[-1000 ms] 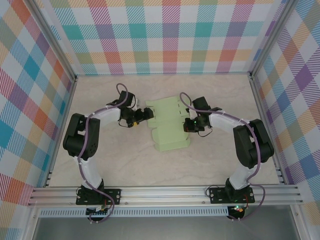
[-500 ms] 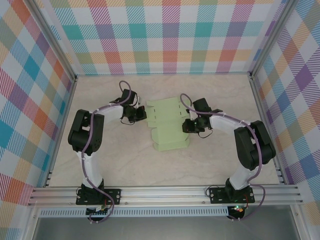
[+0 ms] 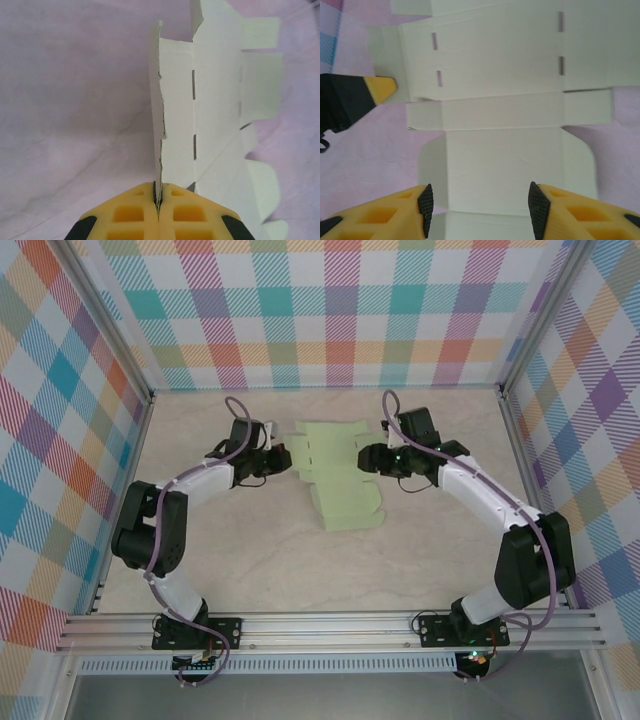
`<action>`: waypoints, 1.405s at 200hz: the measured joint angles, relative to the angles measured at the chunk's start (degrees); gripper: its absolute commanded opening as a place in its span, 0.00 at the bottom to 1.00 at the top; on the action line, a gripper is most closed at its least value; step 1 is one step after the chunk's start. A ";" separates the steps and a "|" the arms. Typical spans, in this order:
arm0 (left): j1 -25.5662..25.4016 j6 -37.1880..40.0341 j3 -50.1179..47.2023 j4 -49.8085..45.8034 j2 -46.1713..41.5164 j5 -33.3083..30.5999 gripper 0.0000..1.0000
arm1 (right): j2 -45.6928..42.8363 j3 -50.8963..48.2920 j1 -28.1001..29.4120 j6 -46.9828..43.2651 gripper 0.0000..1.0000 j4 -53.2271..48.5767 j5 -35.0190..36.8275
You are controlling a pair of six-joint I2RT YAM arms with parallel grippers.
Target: Fold the paper box
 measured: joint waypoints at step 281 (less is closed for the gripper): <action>-4.61 -1.90 2.45 -0.13 -0.55 0.85 0.00 | 22.23 14.75 10.34 -6.23 0.59 -4.00 16.46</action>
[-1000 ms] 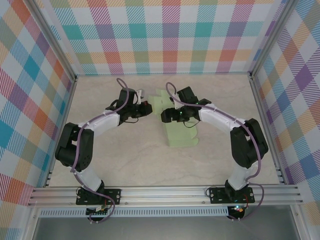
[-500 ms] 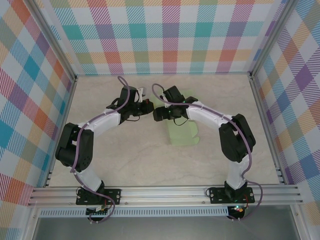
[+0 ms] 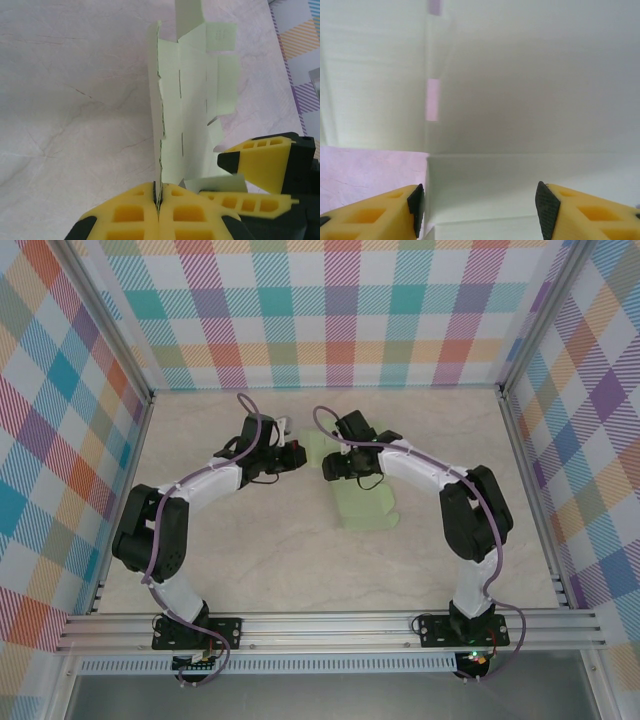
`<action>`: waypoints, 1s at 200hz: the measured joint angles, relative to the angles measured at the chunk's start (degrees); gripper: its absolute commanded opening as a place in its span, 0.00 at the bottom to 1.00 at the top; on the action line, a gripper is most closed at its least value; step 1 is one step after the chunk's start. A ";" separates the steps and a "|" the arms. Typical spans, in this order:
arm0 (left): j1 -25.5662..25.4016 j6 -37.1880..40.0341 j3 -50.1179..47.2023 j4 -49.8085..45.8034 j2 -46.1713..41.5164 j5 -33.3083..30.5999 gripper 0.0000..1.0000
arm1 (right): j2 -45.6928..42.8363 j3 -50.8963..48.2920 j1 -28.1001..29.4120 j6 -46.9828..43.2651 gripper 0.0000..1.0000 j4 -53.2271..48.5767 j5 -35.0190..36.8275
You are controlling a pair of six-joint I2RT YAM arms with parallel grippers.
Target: Fold the paper box
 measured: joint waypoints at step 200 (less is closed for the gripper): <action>-1.73 4.26 -4.46 3.85 2.23 -4.92 0.00 | 0.04 6.67 -3.08 7.32 0.68 -5.86 -8.44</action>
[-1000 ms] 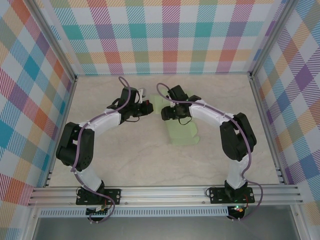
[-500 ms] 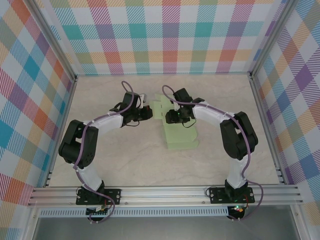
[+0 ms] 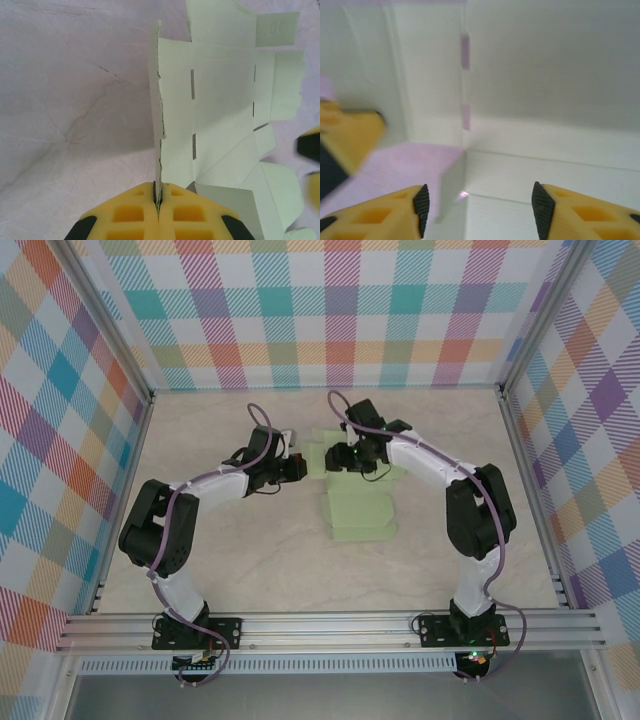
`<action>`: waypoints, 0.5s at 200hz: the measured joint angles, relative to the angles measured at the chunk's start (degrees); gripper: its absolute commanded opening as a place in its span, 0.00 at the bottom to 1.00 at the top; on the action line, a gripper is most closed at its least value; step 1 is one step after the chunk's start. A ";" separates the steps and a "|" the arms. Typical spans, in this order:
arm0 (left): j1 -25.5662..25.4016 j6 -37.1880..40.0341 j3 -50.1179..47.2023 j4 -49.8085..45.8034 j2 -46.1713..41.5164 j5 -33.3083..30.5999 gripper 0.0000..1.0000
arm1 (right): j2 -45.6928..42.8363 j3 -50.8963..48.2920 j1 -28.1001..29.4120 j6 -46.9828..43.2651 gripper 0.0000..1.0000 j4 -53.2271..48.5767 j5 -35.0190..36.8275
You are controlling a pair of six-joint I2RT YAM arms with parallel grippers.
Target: Fold the paper box
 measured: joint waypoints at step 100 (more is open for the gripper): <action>-4.83 4.98 -4.63 3.72 -3.50 -4.94 0.00 | 15.47 32.94 -3.63 30.42 0.74 -18.18 1.55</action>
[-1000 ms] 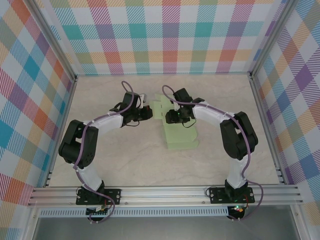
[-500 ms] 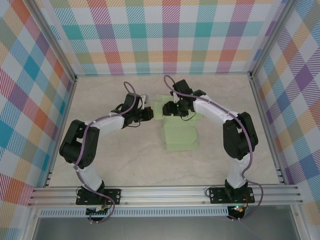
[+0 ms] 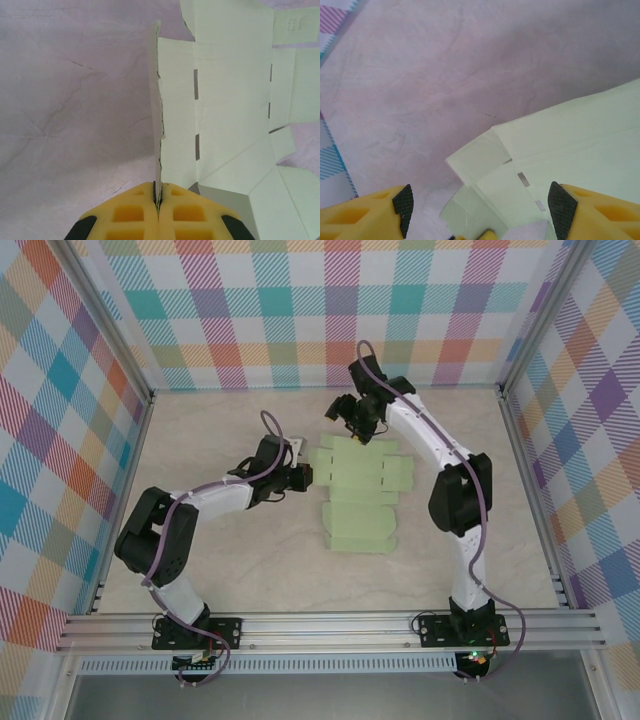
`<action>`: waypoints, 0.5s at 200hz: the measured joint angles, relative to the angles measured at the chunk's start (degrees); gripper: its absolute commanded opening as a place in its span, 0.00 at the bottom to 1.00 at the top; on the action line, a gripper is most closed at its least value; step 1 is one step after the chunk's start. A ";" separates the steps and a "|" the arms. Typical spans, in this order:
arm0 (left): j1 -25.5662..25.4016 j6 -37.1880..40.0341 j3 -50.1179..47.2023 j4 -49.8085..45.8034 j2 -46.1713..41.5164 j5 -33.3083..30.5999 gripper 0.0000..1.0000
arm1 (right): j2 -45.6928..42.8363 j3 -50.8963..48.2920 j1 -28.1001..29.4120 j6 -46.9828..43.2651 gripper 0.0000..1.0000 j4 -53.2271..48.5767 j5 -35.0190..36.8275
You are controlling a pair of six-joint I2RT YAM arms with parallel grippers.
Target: Fold the paper box
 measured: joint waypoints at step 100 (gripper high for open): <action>-4.31 1.77 -6.67 7.50 -7.72 -14.29 0.00 | 5.44 9.88 -1.05 5.55 0.78 -14.45 3.37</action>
